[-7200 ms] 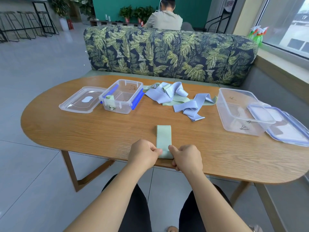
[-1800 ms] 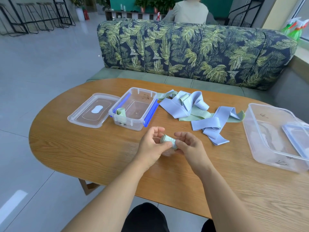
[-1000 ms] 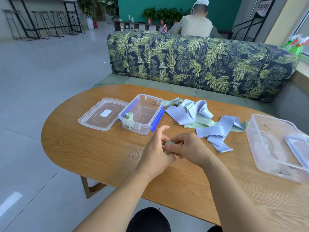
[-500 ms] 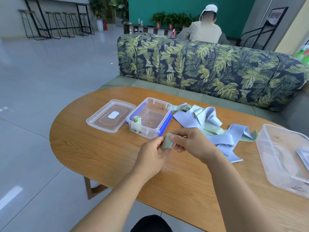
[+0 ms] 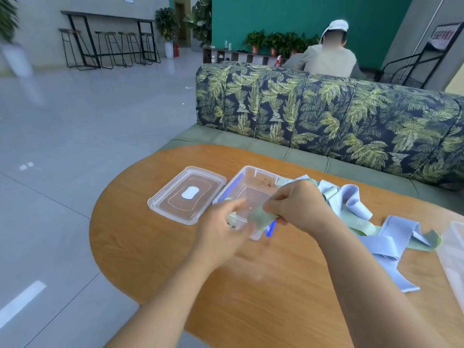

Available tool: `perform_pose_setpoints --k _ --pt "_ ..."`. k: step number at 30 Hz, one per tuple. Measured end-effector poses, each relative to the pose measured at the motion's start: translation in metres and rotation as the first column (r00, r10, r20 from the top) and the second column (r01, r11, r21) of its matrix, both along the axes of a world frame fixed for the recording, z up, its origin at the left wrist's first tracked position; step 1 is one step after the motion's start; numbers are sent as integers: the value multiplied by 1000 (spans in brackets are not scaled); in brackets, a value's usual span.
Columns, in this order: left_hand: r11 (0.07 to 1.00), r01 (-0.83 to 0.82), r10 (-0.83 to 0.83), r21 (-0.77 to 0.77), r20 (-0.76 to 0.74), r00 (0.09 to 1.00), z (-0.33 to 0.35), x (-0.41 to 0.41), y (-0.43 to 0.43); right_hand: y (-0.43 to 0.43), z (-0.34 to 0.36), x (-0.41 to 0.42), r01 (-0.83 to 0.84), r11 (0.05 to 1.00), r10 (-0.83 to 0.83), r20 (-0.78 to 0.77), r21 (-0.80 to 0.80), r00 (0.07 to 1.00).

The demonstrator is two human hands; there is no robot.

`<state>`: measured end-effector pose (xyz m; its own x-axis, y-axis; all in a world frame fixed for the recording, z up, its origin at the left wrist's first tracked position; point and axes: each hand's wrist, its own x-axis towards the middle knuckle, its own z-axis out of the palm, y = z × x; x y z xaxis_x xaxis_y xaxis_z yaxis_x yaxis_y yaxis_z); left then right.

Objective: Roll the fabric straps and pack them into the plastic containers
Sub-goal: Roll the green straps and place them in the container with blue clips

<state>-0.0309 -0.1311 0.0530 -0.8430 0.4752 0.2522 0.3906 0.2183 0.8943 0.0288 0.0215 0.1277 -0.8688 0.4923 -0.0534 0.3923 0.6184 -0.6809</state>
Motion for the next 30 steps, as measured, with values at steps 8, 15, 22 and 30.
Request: perform_pose_setpoints --k 8,15,22,30 --pt "907 -136 163 -398 37 986 20 -103 25 16 -19 -51 -38 973 37 10 226 999" --pt "503 -27 -42 -864 -56 998 21 -117 57 21 -44 -72 -151 952 123 121 268 985" --pt "353 -34 -93 -935 -71 993 28 -116 69 26 -63 -77 -179 955 153 127 237 980" --pt "315 -51 -52 -948 -71 996 27 -107 74 22 -70 -82 -272 942 248 141 195 958"
